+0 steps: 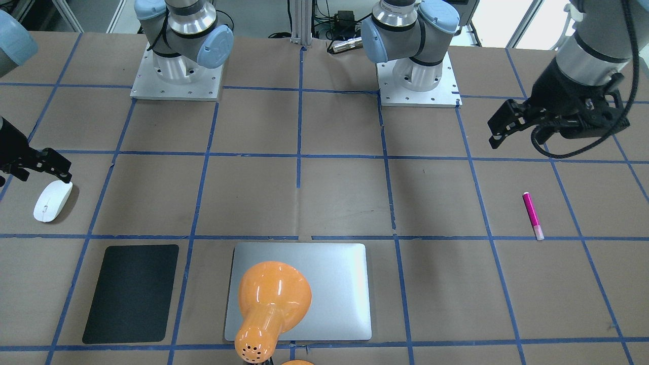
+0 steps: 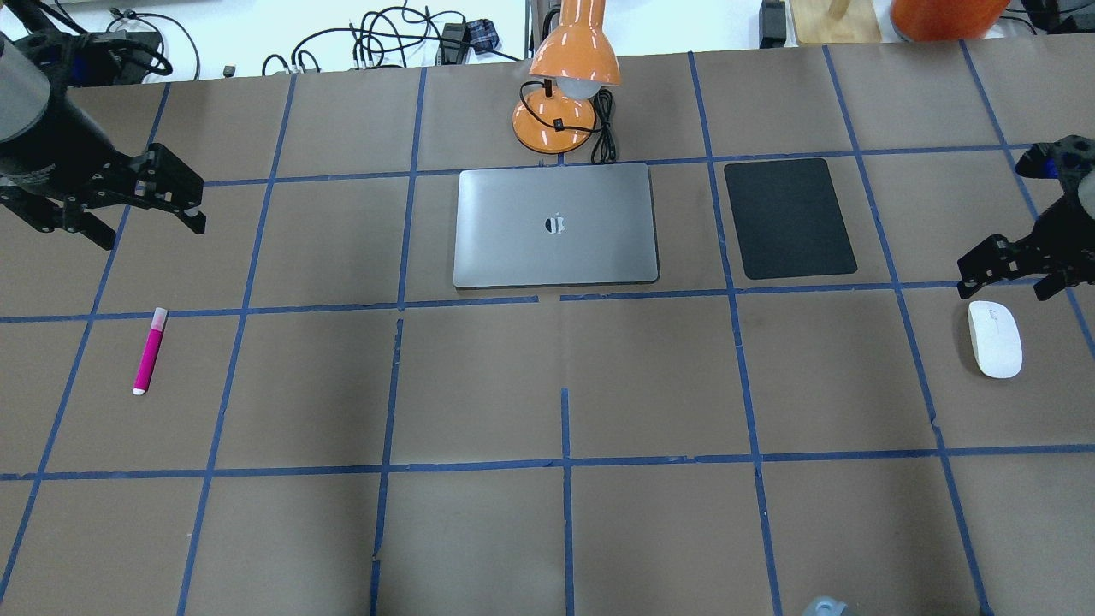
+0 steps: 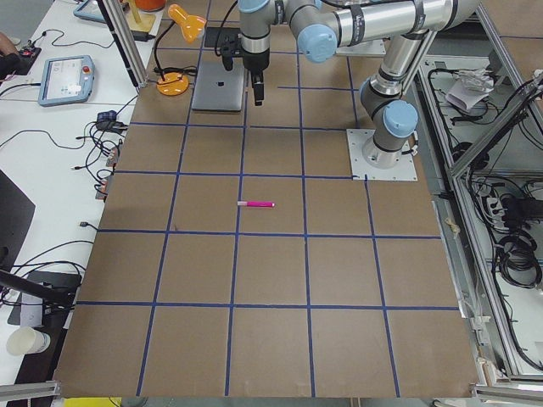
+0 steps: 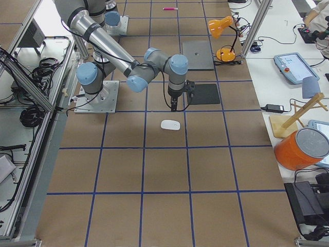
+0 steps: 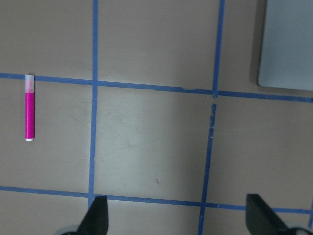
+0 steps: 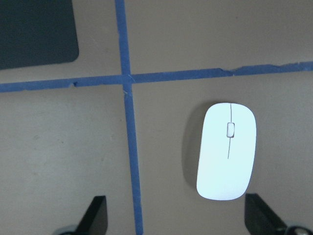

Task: Place pen and mouse around notebook

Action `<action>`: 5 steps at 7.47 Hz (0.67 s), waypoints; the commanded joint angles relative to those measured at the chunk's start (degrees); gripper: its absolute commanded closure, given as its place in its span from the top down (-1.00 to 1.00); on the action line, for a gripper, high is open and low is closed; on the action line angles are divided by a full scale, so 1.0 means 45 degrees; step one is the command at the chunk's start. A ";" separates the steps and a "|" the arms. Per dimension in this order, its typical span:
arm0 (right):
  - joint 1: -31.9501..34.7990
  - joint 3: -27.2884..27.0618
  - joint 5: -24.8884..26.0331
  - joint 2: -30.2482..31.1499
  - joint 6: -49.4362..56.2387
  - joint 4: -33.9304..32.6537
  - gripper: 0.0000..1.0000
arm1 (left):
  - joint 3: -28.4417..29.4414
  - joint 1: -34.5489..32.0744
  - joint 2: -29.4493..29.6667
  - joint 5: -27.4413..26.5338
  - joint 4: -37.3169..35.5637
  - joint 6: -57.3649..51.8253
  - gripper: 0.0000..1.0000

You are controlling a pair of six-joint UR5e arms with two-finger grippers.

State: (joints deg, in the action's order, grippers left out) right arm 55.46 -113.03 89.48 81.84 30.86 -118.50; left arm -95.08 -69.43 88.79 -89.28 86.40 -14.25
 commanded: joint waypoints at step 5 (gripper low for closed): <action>-0.0958 -0.0272 0.0173 -0.2324 0.1459 -0.1978 1.00 | -0.2536 0.4077 0.2610 -0.0102 -0.5443 -0.6145 1.00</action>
State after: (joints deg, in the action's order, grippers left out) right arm 51.20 -114.08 89.94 73.21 36.02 -124.17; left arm -102.83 -54.06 98.39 -89.67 67.94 -38.06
